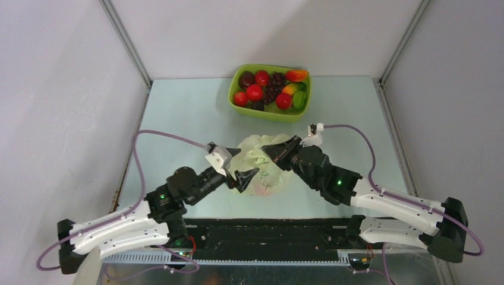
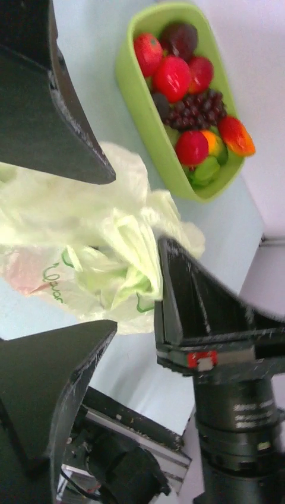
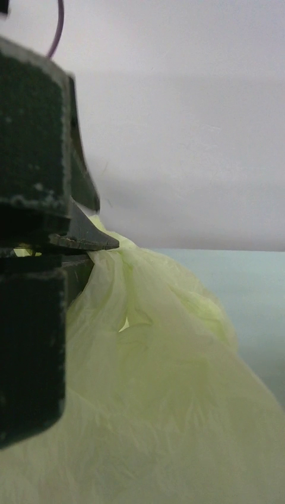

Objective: Place the fake fruits into the plastic bag and tie a complex knot

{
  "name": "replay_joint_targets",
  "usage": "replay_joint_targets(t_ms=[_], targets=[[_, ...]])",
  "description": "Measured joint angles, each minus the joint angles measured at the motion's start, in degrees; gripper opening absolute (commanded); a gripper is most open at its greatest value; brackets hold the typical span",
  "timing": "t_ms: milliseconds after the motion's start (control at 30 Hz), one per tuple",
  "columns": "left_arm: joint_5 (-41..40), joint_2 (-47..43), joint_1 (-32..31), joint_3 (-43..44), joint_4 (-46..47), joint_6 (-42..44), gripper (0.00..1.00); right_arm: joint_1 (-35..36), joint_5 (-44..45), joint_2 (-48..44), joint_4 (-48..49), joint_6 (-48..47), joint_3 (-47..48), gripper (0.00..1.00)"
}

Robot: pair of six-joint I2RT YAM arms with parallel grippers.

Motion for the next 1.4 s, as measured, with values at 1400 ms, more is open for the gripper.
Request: replay_joint_targets(t_ms=[1400], targets=[[22.6,16.0,9.0,21.3,-25.3,-0.2,0.83,-36.8,-91.3,6.1,-4.1,-49.1,7.1,0.0]])
